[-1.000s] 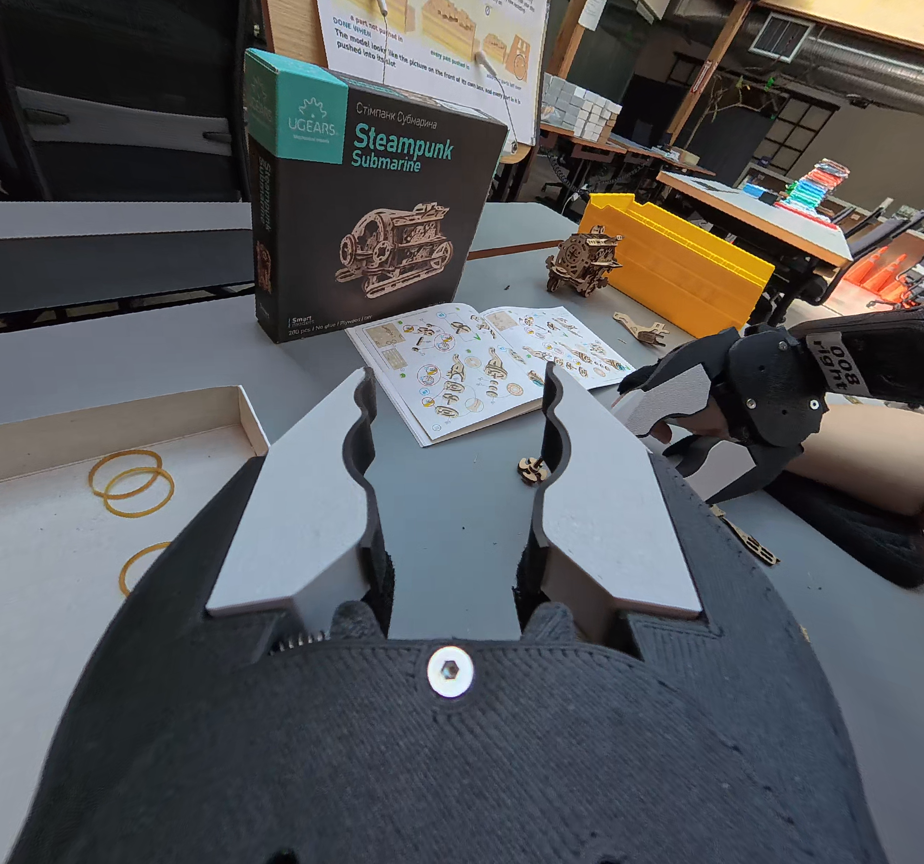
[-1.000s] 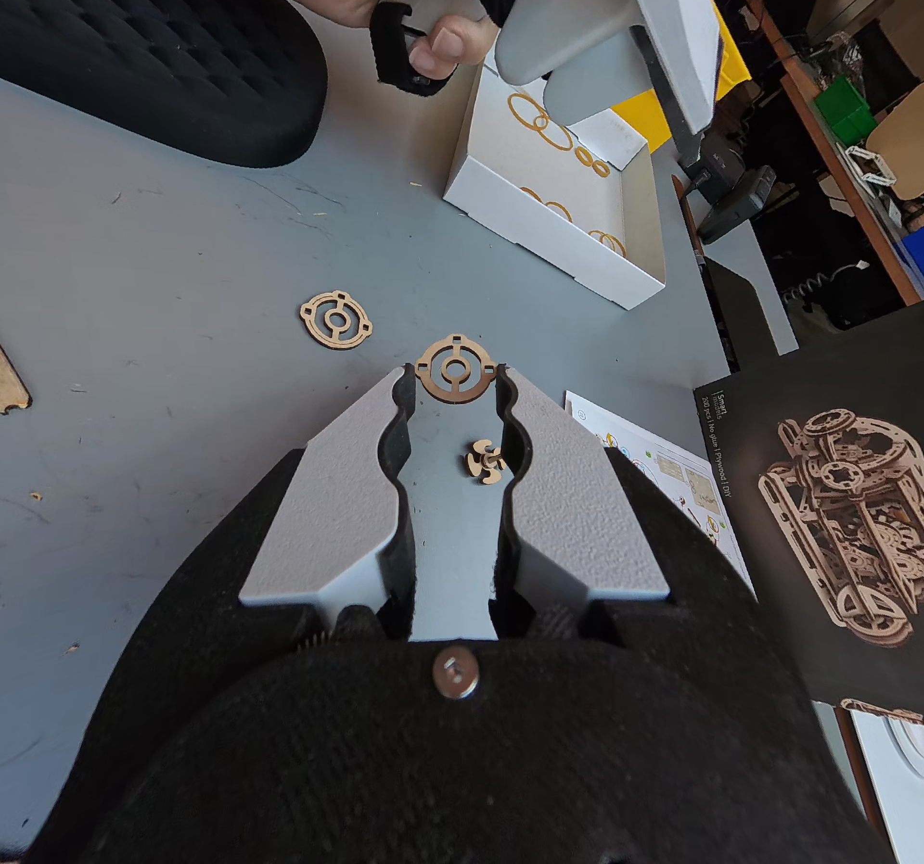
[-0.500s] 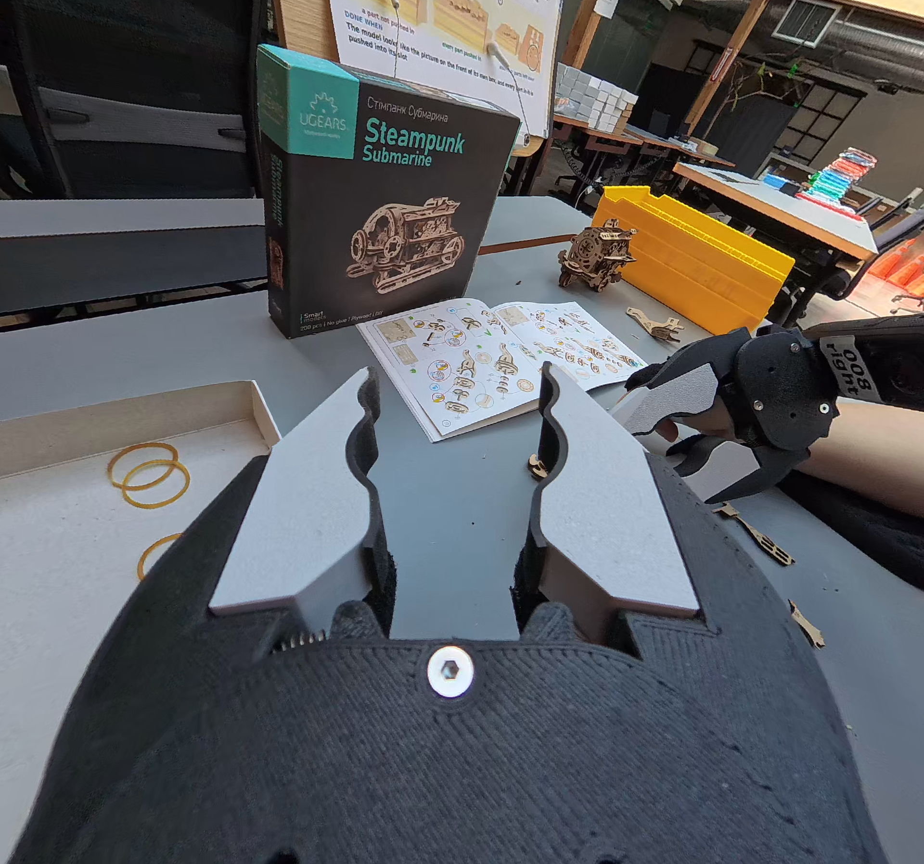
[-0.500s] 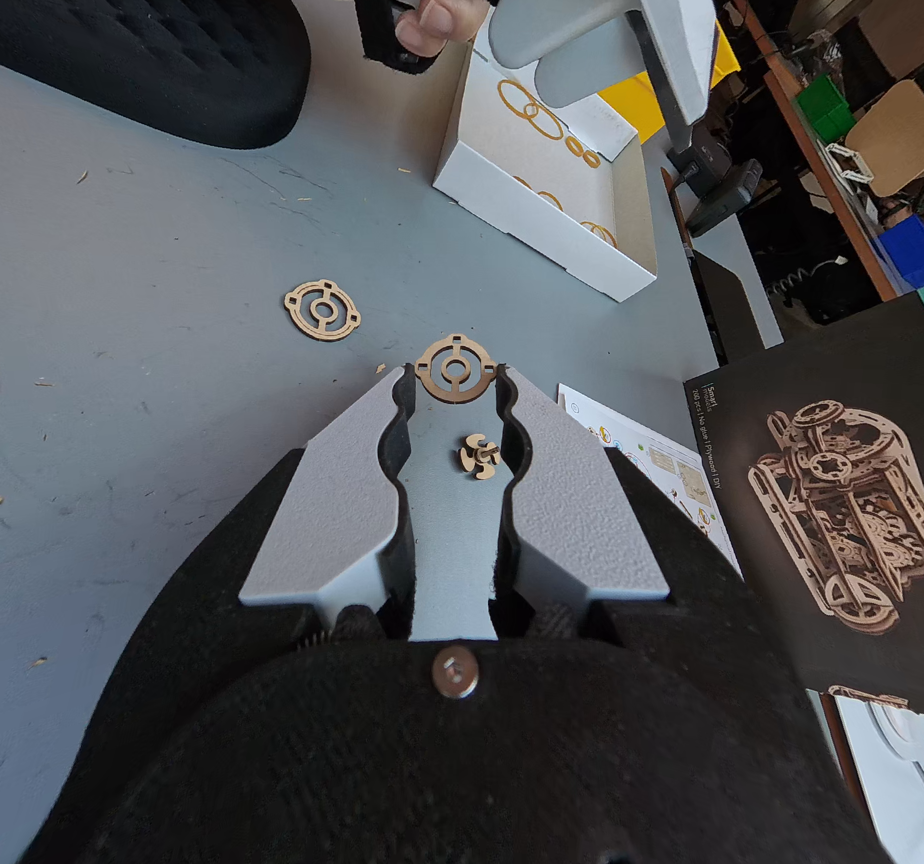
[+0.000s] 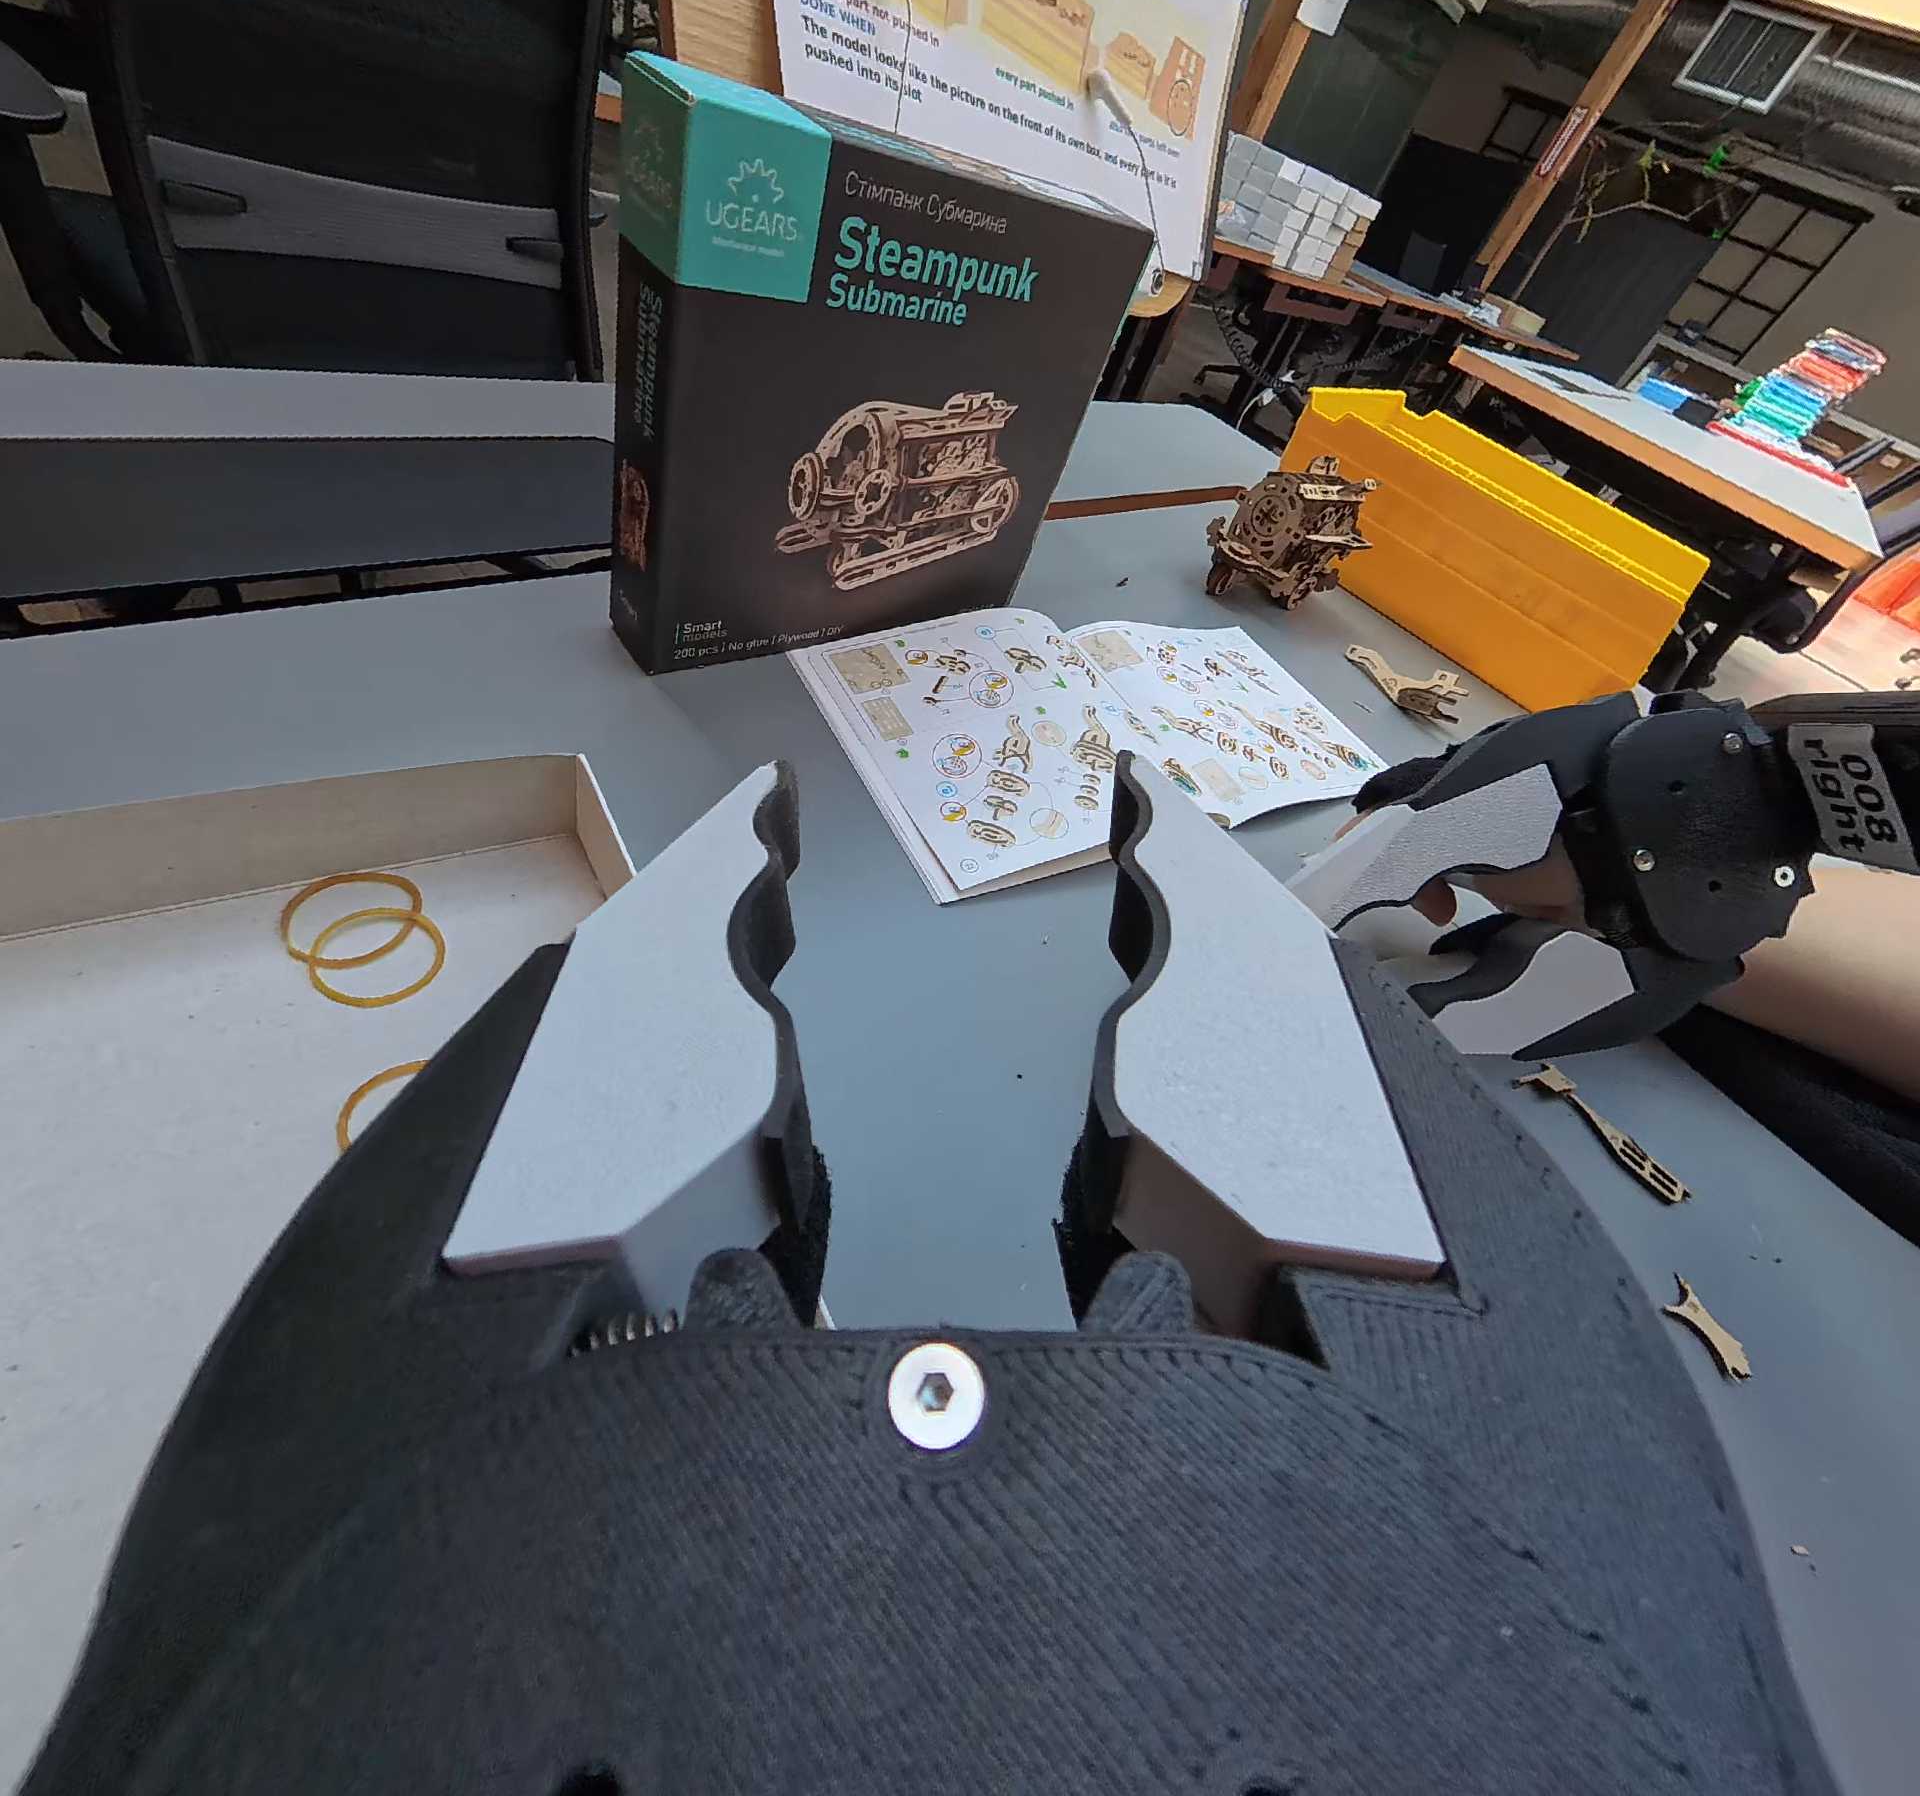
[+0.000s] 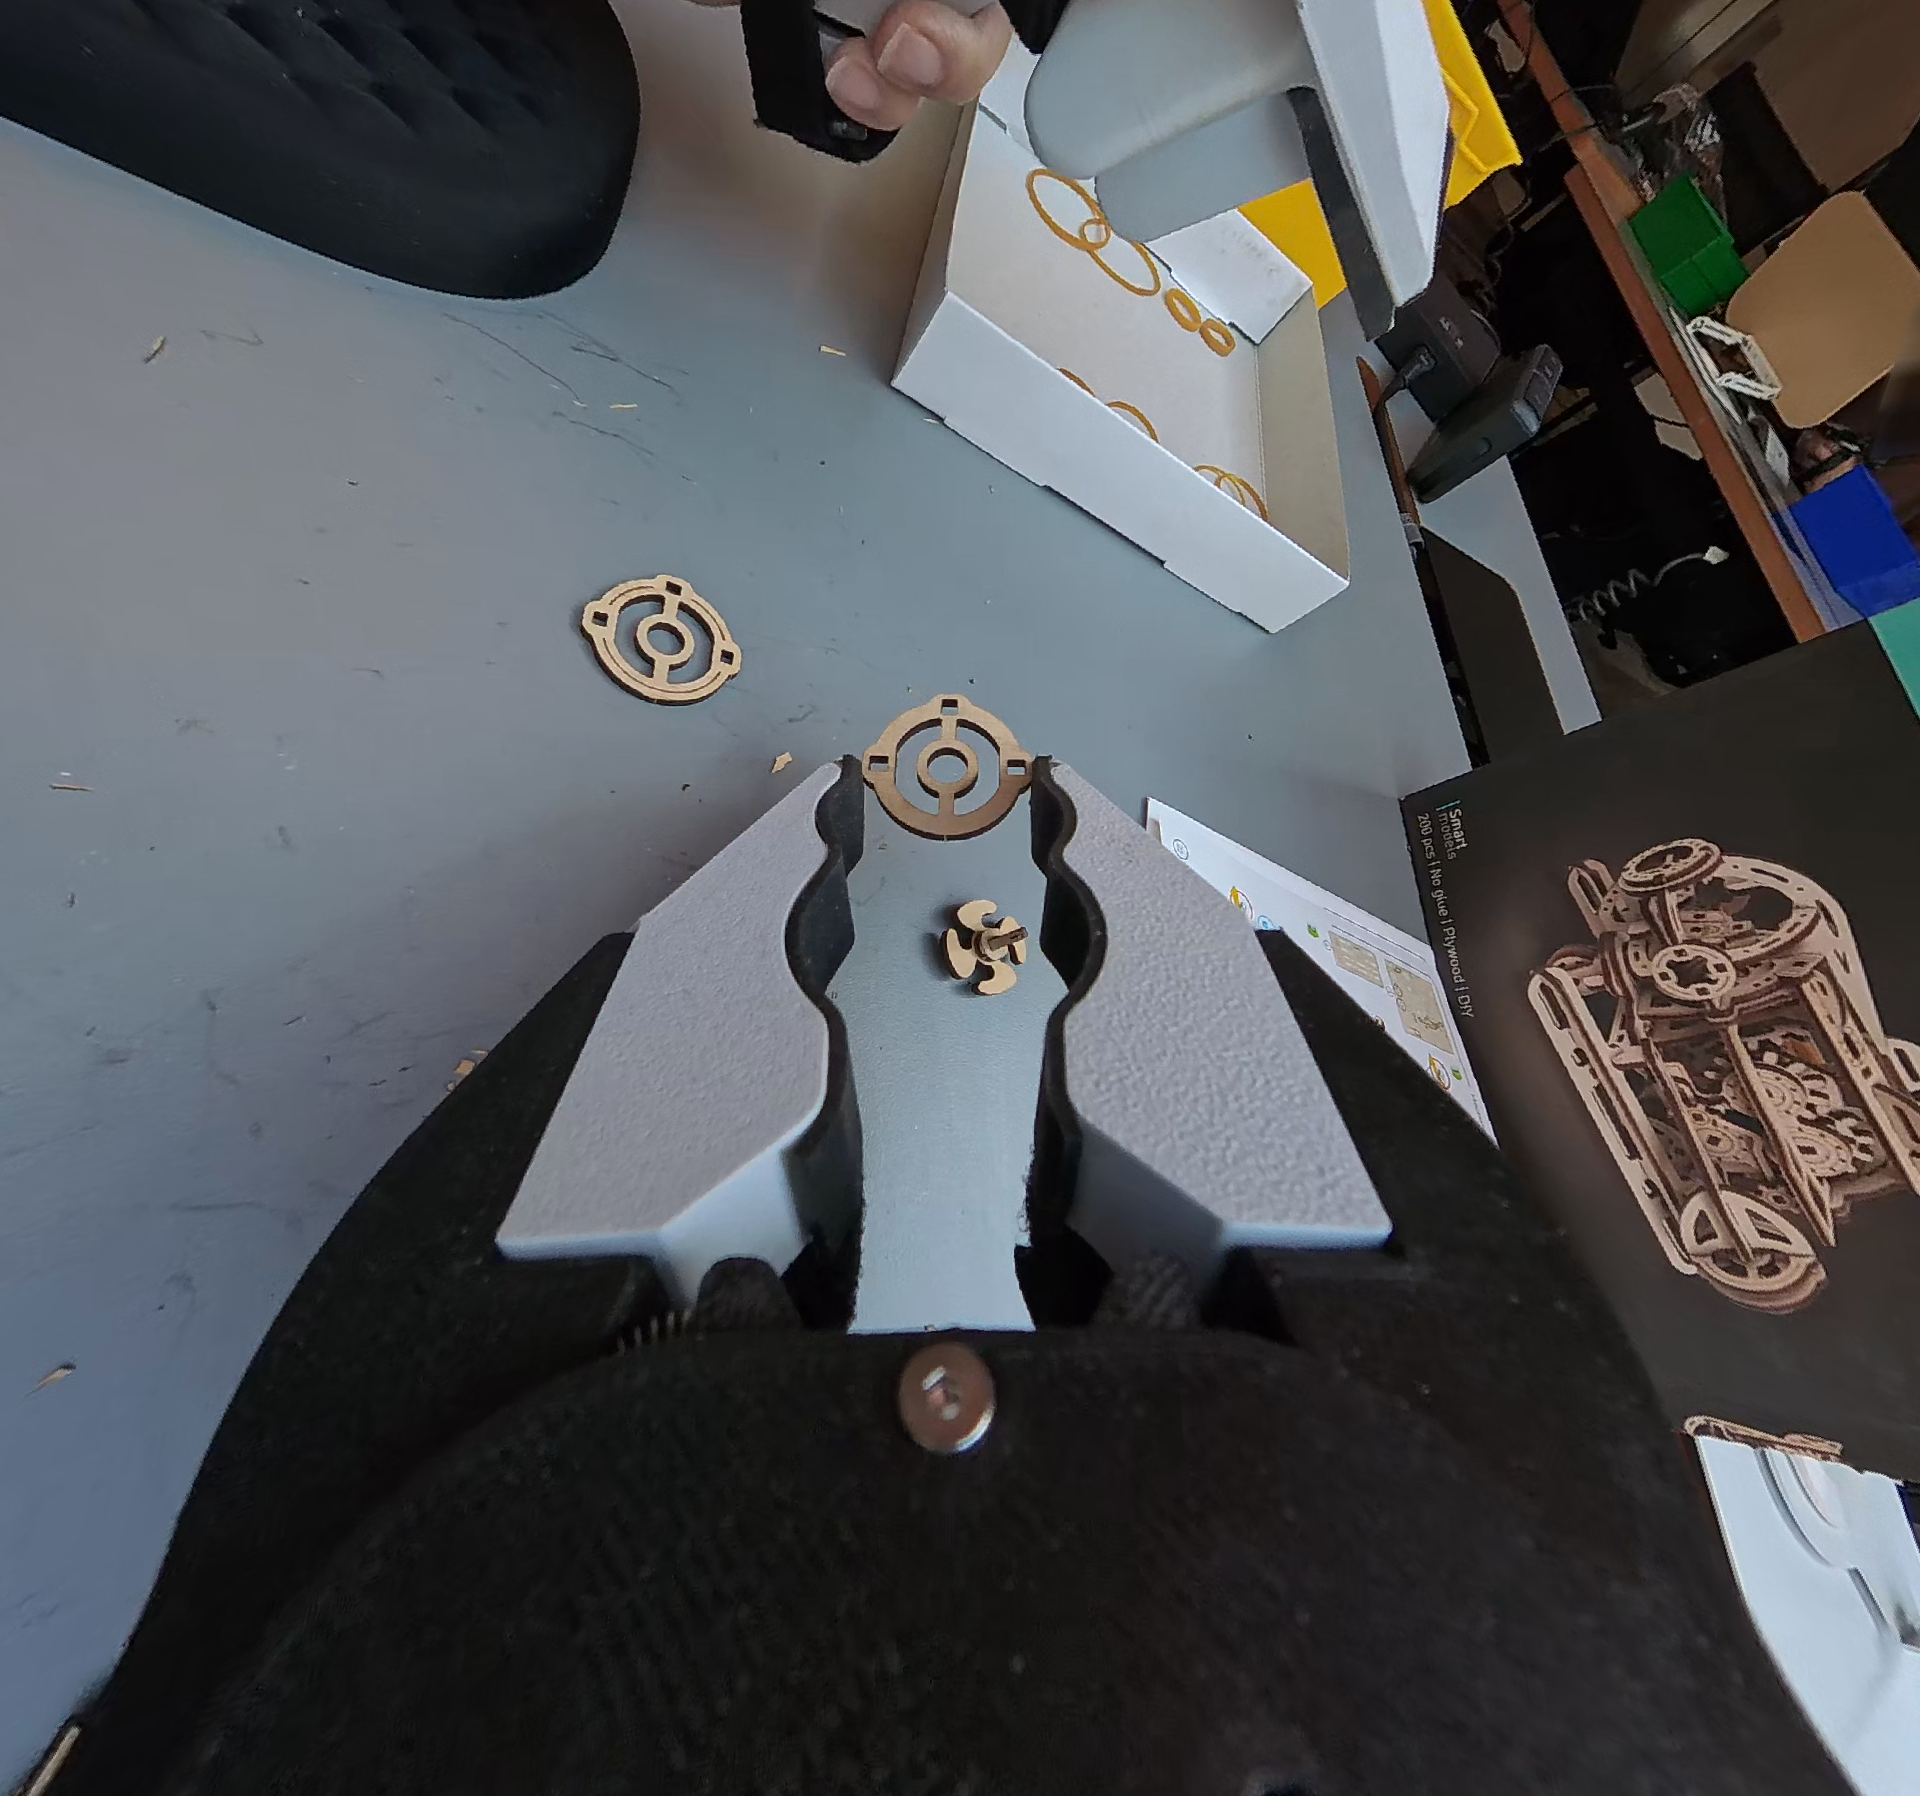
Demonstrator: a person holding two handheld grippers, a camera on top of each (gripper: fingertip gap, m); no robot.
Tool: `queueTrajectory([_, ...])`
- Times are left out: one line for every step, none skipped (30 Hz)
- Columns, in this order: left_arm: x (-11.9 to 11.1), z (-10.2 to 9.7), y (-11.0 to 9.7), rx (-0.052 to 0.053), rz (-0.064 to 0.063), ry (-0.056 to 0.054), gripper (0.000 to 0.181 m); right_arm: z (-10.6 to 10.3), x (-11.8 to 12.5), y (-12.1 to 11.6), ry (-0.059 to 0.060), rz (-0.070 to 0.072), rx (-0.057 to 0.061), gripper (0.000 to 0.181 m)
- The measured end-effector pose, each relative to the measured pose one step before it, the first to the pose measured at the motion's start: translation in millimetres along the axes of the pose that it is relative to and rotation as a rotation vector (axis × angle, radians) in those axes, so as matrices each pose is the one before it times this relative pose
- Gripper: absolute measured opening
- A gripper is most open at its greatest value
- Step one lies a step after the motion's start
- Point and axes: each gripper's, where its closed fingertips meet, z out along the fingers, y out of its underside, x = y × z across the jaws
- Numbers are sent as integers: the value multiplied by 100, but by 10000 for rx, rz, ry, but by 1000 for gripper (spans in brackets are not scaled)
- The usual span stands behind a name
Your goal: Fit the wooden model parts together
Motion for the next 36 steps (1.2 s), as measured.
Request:
queueTrajectory([5,10,27,-14,17,-13,59,10,-19,-2,-7,-7,-1,31])
queueTrajectory([23,14,-1,-10,36,-12,58,7,-12,-6,1,-12,-1,31])
queueTrajectory([24,1,3,-14,48,-21,58,7,-13,3,-4,-7,-5,31])
queueTrajectory([6,0,4,-15,54,-31,58,0,-20,6,-4,-1,-3,31])
queueTrajectory([19,-4,-12,-9,52,-29,58,11,-13,5,-5,1,-2,31])
queueTrajectory([13,-11,-15,-1,43,-25,58,10,4,8,5,-3,-5,31])
queueTrajectory([28,-14,-36,7,34,-16,58,12,7,5,6,-5,-2,31])
queueTrajectory([15,-18,-21,5,24,-11,58,-2,-1,-5,4,-2,1,31])
queueTrajectory([17,-11,-23,4,18,-9,58,-11,-1,-26,2,-11,11,31])
queueTrajectory([10,-9,-17,4,10,-6,58,-1,10,-19,12,-15,7,31])
queueTrajectory([4,-14,-21,6,4,-8,58,-17,2,-34,13,-18,10,31])
queueTrajectory([-8,-13,-13,4,-1,-7,58,-7,3,-34,8,-17,9,31])
queueTrajectory([-27,-13,-15,3,-5,-13,58,-6,-11,-20,3,-14,4,31])
queueTrajectory([-22,-30,-32,12,-3,-14,58,11,-7,-20,0,-14,0,31])
queueTrajectory([-33,-20,-27,13,-3,-15,58,3,-21,-10,-1,-15,-2,31])
queueTrajectory([-26,-21,-25,12,-6,-12,58,-2,-16,-11,0,-20,3,31])
queueTrajectory([-31,-19,-17,10,-12,-7,58,-11,-15,-30,6,-26,4,31])
queueTrajectory([-15,-5,-8,8,-22,1,58,1,-1,-31,8,-30,5,31])
queueTrajectory([-20,-10,1,8,-26,3,58,-6,12,-30,14,-36,8,31])
queueTrajectory([-30,-1,8,1,-24,-5,58,-2,4,-26,20,-52,8,31])
queueTrajectory([-11,9,17,-4,-17,1,58,-5,24,-10,27,-56,-1,31])
queueTrajectory([-12,7,8,-4,-11,2,58,5,3,-8,18,-43,-10,31])
queueTrajectory([-11,9,19,-2,-5,-2,58,6,3,-5,8,-30,-10,31])
queueTrajectory([-5,-4,8,-6,0,-4,58,10,-11,3,6,-22,-11,31])
queueTrajectory([-6,8,22,-11,1,-3,58,2,11,-10,15,-28,-3,31])
queueTrajectory([-14,4,16,-7,-2,-5,58,-7,25,-19,20,-32,3,31])
queueTrajectory([-17,3,4,1,-5,-3,58,-6,35,-25,20,-26,6,31])
queueTrajectory([-11,7,9,4,-10,1,58,-15,29,-46,22,-17,16,31])
queueTrajectory([-10,-3,1,2,-15,2,58,-16,55,-66,26,-6,32,31])
queueTrajectory([-11,-10,-12,4,-18,4,58,-35,112,-154,55,34,102,31])
queueTrajectory([-3,-34,-40,14,-20,6,58,-66,162,-247,47,134,181,31])
queueTrajectory([7,-55,-86,39,-21,6,58,-76,179,-236,7,229,183,31])
queueTrajectory([1,-47,-104,58,-24,8,58,-117,251,-190,23,274,157,31])
queueTrajectory([-17,-38,-61,42,-27,8,58,-161,284,-170,30,267,160,31])
queueTrajectory([-35,-6,14,8,-31,3,58,-202,295,-118,39,252,145,31])
queueTrajectory([-50,24,54,-15,-32,2,58,-218,322,-124,49,233,155,31])
